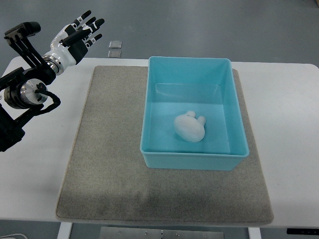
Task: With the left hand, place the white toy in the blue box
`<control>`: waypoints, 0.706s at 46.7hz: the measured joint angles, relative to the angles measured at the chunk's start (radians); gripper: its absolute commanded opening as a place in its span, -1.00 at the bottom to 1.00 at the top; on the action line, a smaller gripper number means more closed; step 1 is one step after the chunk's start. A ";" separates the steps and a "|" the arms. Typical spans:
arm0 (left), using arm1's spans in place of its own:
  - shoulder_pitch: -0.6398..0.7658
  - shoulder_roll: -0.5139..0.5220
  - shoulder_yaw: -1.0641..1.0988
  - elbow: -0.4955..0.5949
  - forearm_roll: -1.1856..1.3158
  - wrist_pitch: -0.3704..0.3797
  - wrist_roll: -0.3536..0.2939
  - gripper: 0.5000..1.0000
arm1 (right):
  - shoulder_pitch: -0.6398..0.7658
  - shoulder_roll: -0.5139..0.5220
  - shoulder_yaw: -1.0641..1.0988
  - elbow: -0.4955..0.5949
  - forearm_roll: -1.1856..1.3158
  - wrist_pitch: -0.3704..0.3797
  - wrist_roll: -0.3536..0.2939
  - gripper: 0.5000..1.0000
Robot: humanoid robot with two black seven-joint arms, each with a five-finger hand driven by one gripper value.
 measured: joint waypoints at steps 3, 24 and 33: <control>0.009 0.001 -0.001 0.011 -0.054 -0.006 0.000 0.98 | 0.000 0.000 0.000 0.000 0.000 0.000 0.000 0.74; 0.151 -0.008 -0.174 0.062 -0.150 -0.128 0.002 0.98 | 0.000 0.000 0.000 0.000 0.000 0.000 0.000 0.74; 0.174 -0.010 -0.187 0.067 -0.159 -0.164 0.001 0.98 | 0.000 0.000 0.000 0.000 0.000 0.000 0.000 0.74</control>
